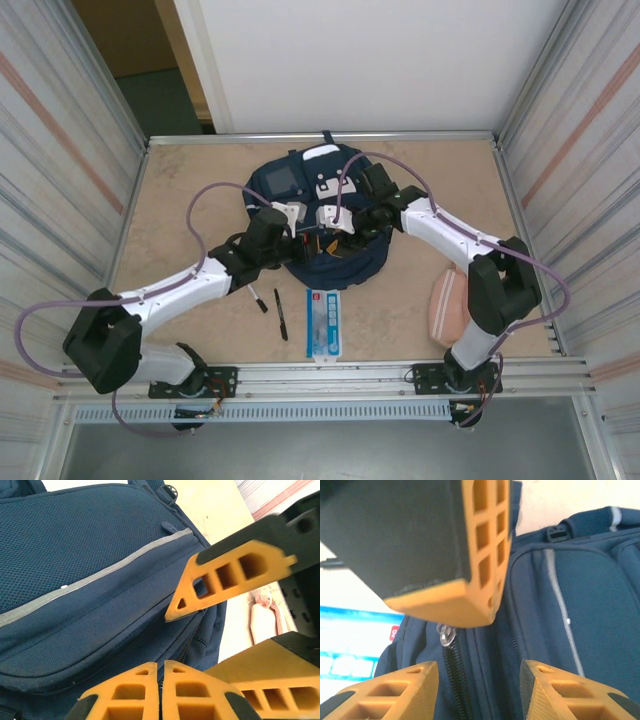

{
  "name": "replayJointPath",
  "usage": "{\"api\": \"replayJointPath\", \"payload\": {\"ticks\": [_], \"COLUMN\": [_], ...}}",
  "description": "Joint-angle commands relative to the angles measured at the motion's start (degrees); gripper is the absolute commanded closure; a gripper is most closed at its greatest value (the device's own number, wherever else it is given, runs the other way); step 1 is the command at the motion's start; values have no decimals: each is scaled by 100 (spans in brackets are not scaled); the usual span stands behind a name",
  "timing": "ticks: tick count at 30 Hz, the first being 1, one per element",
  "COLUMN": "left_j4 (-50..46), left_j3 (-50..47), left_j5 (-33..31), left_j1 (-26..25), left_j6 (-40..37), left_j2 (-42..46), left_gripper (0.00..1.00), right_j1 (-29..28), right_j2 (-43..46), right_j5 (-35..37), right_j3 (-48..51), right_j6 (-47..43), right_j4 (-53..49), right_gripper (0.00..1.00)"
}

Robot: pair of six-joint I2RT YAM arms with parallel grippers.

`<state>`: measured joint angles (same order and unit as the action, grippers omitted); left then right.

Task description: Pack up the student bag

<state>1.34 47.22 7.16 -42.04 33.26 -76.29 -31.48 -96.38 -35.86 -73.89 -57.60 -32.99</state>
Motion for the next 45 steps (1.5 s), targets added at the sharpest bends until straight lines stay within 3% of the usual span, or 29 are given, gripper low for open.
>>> {"api": "replayJointPath", "payload": {"ticks": [1,4,9,12,16,25,32,37,45], "left_j4": [323,686,640,252,275,496,1364,1827,1508], "left_j3": [-66,-217,-249,-255,-692,-1269,-1404,-1186,-426], "left_j5": [72,151,-82,-427,-1094,-929,-1042,-669,-877], "left_j1": [5,3,13,76,184,1361,2357,2979,3184], "left_j6": [121,261,258,98,-304,-607,-761,-522,-892], "left_j2": [365,316,383,517,1014,1239,576,-243,-1205], "left_gripper": [100,100,100,100,100,100,100,100,100], "right_j1": [2,6,-35,102,304,635,576,485,337], "right_j2": [-148,-330,-384,-149,225,1138,1388,1519,1857], "right_j5": [91,237,328,-53,-229,-646,-624,-364,132], "right_j3": [-191,-284,-294,-91,-18,394,595,630,687], "right_j6": [-321,-401,-311,-211,1,403,592,733,1544], "right_j4": [-434,-646,-646,-301,-153,485,748,908,1651], "right_gripper": [54,61,90,100,100,100,100,100,100]}}
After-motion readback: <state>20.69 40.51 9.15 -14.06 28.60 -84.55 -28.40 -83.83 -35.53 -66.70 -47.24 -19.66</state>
